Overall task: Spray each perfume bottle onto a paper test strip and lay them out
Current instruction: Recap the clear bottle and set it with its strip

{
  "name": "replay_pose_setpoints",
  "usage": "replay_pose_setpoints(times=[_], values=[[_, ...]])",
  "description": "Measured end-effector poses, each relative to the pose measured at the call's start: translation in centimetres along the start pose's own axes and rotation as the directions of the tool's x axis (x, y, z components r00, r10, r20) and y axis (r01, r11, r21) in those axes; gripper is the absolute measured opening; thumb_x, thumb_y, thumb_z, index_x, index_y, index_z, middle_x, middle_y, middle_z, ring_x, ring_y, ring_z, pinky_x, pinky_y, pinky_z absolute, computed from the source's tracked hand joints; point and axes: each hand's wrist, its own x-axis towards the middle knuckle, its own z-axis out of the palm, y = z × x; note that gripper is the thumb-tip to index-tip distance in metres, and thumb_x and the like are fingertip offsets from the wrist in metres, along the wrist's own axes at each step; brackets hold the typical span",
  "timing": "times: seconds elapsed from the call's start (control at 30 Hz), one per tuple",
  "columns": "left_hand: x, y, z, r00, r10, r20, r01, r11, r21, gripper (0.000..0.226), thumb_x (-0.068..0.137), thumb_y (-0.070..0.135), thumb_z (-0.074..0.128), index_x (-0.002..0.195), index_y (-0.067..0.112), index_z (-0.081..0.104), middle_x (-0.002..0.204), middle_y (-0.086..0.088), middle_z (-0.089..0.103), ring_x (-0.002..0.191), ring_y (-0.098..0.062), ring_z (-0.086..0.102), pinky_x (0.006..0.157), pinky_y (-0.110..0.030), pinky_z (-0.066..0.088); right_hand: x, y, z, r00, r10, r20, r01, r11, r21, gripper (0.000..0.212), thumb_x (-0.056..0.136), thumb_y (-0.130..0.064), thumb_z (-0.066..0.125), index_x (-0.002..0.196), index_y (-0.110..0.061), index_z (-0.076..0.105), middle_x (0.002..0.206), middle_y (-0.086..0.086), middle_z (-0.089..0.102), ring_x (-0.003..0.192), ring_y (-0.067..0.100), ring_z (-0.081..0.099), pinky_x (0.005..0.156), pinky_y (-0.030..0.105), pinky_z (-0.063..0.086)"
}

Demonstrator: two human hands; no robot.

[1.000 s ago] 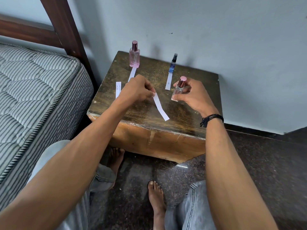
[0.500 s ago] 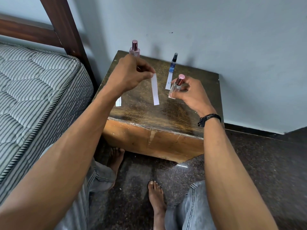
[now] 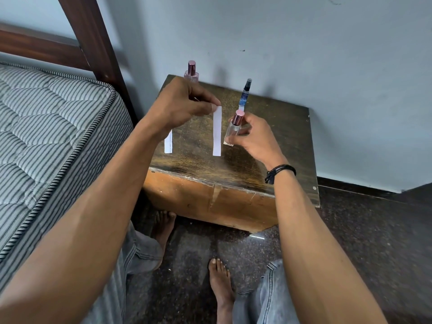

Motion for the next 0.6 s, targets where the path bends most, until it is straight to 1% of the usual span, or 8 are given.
replay_pose_setpoints(times=[0.07,0.13,0.27,0.33,0.4,0.5,0.53,0.6], values=[[0.0,0.1,0.1,1.0,0.003,0.014,-0.003,1.0,-0.014,0.015,0.082,0.01,0.079,0.096,0.014,0.08,0.083,0.002,0.077,0.078,-0.007,0.068,0.079,-0.024,0.058,0.0,0.0,0.2,1.0,-0.006,0.005,0.006,1.0,-0.003,0.048,0.078,-0.02,0.089,0.12,-0.022,0.067,0.111,-0.007,0.069,0.085,0.005,0.067,0.072,0.021,0.046],[-0.1,0.2,0.3,1.0,0.011,0.025,-0.01,1.0,-0.028,0.015,0.082,0.01,0.079,0.097,0.012,0.08,0.087,-0.003,0.077,0.08,-0.008,0.068,0.082,-0.027,0.057,0.0,0.0,0.4,1.0,-0.01,0.014,0.01,1.0,-0.011,0.044,0.078,-0.018,0.088,0.117,-0.024,0.067,0.111,-0.006,0.069,0.086,0.007,0.067,0.072,0.022,0.047],[-0.1,0.8,0.7,0.998,0.036,0.042,-0.034,0.998,-0.043,0.015,0.082,0.011,0.079,0.097,0.012,0.08,0.088,-0.006,0.077,0.077,-0.004,0.066,0.076,-0.019,0.055,-0.1,0.1,0.6,1.0,-0.021,0.011,0.021,1.0,-0.005,0.041,0.08,-0.011,0.084,0.113,-0.027,0.065,0.109,-0.004,0.068,0.088,0.01,0.069,0.078,0.026,0.055],[0.0,0.9,1.0,0.998,0.039,0.046,-0.037,0.998,-0.045,0.014,0.082,0.011,0.079,0.096,0.013,0.08,0.085,-0.005,0.077,0.074,-0.003,0.065,0.072,-0.017,0.052,-0.1,0.1,0.6,0.999,-0.034,0.012,0.034,0.999,-0.016,0.042,0.083,-0.012,0.083,0.114,-0.032,0.064,0.11,-0.006,0.066,0.088,0.006,0.067,0.075,0.021,0.053],[0.1,1.2,1.2,0.998,0.042,0.049,-0.04,0.998,-0.047,0.013,0.082,0.012,0.079,0.095,0.014,0.08,0.084,-0.004,0.077,0.074,-0.004,0.065,0.072,-0.019,0.052,-0.1,0.2,0.5,0.998,-0.035,0.049,0.036,0.999,-0.039,0.049,0.084,-0.01,0.082,0.12,-0.035,0.061,0.111,-0.007,0.064,0.09,0.003,0.065,0.073,0.017,0.052],[0.2,1.7,1.7,0.996,0.074,0.042,-0.072,0.996,-0.055,0.014,0.081,0.013,0.079,0.094,0.015,0.081,0.083,-0.004,0.077,0.076,-0.007,0.067,0.078,-0.025,0.054,0.0,0.5,-0.3,0.992,0.003,0.128,0.003,0.999,-0.049,0.065,0.08,-0.002,0.082,0.129,-0.033,0.056,0.114,-0.005,0.063,0.103,0.007,0.065,0.079,0.02,0.054],[0.2,2.0,1.9,0.996,0.086,0.036,-0.084,0.995,-0.053,0.014,0.081,0.013,0.079,0.094,0.015,0.081,0.081,-0.002,0.077,0.075,-0.005,0.066,0.077,-0.022,0.054,-0.1,0.6,-1.0,0.993,0.011,0.121,-0.005,0.999,-0.049,0.064,0.079,-0.001,0.082,0.126,-0.035,0.055,0.114,-0.005,0.064,0.105,0.007,0.064,0.083,0.022,0.054],[0.2,2.8,2.4,0.994,0.106,0.029,-0.105,0.994,-0.04,0.014,0.081,0.012,0.08,0.095,0.014,0.08,0.078,0.003,0.076,0.072,-0.003,0.067,0.074,-0.017,0.052,-0.5,0.4,-2.7,1.0,0.0,0.028,0.001,1.0,-0.023,0.056,0.081,0.004,0.076,0.119,-0.033,0.06,0.111,-0.004,0.066,0.104,0.007,0.065,0.086,0.023,0.055]])
